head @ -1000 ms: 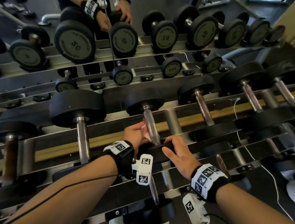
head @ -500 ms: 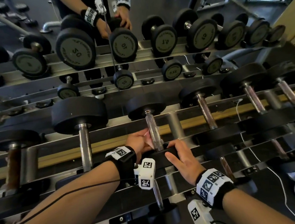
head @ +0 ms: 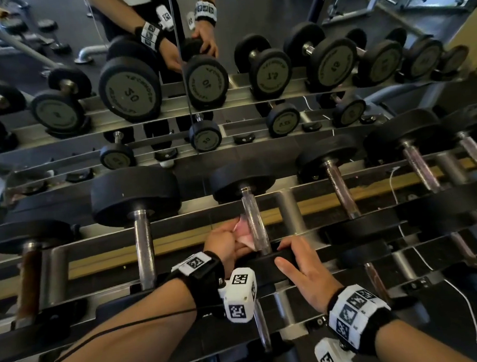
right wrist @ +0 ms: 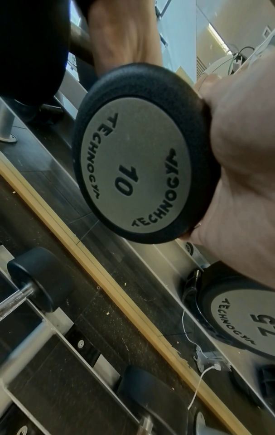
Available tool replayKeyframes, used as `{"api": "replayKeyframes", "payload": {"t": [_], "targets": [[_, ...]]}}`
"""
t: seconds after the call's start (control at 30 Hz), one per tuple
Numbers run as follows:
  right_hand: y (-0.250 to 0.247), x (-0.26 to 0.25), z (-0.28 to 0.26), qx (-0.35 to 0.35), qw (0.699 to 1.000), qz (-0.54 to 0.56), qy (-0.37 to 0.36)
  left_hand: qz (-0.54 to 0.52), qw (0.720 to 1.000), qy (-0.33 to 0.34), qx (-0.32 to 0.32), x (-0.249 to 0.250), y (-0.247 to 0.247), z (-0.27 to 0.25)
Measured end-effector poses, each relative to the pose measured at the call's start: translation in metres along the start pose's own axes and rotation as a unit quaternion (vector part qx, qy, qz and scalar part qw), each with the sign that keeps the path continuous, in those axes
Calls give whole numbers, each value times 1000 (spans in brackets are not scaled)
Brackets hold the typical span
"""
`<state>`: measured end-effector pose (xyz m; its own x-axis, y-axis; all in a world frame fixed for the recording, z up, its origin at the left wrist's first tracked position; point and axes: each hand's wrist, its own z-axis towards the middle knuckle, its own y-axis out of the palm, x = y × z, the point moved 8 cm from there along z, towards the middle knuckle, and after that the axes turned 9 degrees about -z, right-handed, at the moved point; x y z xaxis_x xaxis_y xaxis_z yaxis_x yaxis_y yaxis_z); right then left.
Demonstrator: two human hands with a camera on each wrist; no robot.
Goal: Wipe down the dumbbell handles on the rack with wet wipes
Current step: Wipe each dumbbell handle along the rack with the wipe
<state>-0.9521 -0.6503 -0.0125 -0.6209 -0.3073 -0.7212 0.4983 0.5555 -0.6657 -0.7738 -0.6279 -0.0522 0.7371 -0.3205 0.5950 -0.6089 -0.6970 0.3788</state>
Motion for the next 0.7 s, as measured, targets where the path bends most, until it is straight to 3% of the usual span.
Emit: {"api": "replayKeyframes", "payload": {"t": [0.17, 0.4, 0.53, 0.7], "targets": [[0, 1, 1, 2, 1000, 0, -1, -15, 999, 35, 2, 25, 8, 8], [0, 1, 2, 6, 1000, -3, -7, -5, 1000, -2, -16, -3, 1, -3], [0, -1, 2, 6, 1000, -2, -11, -29, 999, 11, -21, 10, -9, -5], [0, -2, 0, 5, 1000, 3, -4, -5, 999, 30, 31, 27, -5, 3]]}}
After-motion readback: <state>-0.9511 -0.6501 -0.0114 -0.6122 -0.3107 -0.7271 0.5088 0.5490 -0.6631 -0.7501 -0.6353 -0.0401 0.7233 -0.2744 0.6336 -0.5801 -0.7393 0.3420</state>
